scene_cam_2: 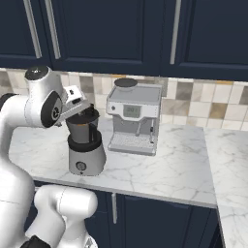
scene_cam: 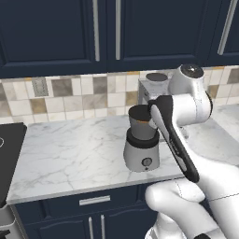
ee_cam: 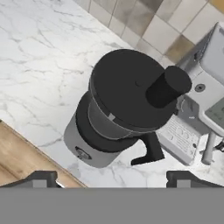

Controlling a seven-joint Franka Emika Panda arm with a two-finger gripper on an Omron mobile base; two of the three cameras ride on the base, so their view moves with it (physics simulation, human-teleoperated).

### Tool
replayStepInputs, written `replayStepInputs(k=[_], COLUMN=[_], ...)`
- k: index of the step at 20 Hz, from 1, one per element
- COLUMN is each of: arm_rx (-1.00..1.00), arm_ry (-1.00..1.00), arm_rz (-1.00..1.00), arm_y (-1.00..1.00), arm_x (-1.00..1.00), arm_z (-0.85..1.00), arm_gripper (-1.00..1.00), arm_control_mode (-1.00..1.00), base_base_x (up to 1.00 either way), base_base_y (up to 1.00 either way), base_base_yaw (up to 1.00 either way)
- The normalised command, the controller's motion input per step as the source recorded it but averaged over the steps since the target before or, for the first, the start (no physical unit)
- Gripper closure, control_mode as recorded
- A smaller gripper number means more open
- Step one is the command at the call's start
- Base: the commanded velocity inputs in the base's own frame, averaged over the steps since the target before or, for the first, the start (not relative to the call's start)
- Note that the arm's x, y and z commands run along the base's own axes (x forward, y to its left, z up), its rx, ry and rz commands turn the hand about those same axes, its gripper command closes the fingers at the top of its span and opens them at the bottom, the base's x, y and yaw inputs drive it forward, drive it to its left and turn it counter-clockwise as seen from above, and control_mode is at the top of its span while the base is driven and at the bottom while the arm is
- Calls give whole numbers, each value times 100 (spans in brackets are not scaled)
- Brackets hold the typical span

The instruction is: Open the blender lid, put the tangerine in the blender, close the lid, and start the blender.

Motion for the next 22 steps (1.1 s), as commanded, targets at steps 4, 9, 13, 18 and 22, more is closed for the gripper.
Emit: replayStepInputs(k=[4,9,13,18,22], arm_rx=[-2,-1,-1,0,2], arm_ry=[-7,-1,-1,-1,-6], arm_rz=[-23,-29,-30,-19,1], arm_y=[19,19,13,2,-13], arm_x=[-56,-34,-22,-6,-1], arm_z=[-42,-34,-29,-11,0], arm_gripper=[-100,-100,-100,-100,-100], arm_control_mode=[-100,-100,-100,-100,-100], base_base_x=[0,0,0,0,0], base_base_y=[0,0,0,0,0], base_base_yaw=[0,0,0,0,0])
